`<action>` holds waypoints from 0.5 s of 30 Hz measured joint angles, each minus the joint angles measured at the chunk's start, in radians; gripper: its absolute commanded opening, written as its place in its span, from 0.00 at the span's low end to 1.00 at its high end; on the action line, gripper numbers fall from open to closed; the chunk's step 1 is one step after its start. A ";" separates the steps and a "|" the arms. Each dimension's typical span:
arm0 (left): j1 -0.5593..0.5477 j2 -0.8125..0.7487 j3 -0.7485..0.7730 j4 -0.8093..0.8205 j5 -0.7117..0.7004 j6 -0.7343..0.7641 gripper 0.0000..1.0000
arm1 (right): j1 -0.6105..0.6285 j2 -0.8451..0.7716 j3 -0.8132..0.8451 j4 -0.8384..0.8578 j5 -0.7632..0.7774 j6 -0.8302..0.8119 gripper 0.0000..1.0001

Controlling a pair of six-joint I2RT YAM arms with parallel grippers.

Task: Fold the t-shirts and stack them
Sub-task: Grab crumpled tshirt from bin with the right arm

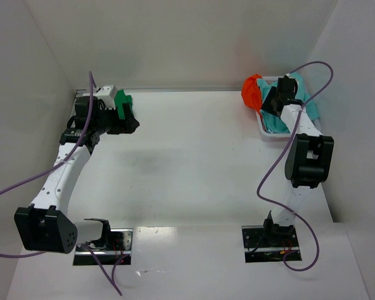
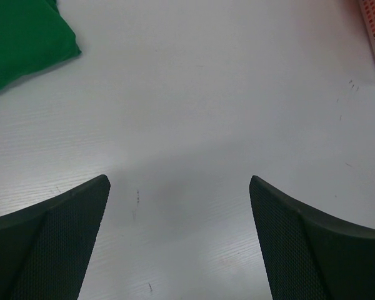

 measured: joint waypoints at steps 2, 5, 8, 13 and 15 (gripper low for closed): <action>0.000 0.000 0.000 0.000 0.000 0.000 1.00 | 0.003 0.004 0.000 0.000 -0.005 -0.006 0.30; 0.000 0.000 0.000 0.000 0.000 0.000 1.00 | 0.011 0.010 0.000 0.000 -0.006 -0.007 0.08; 0.000 0.000 0.000 0.000 0.000 0.000 1.00 | 0.020 0.013 0.004 -0.001 0.006 -0.010 0.00; 0.000 0.000 0.000 0.000 0.048 0.002 1.00 | 0.034 0.010 0.051 -0.035 0.014 -0.008 0.00; -0.003 0.000 0.000 0.000 0.122 0.016 1.00 | 0.037 -0.001 0.064 -0.042 0.018 -0.006 0.00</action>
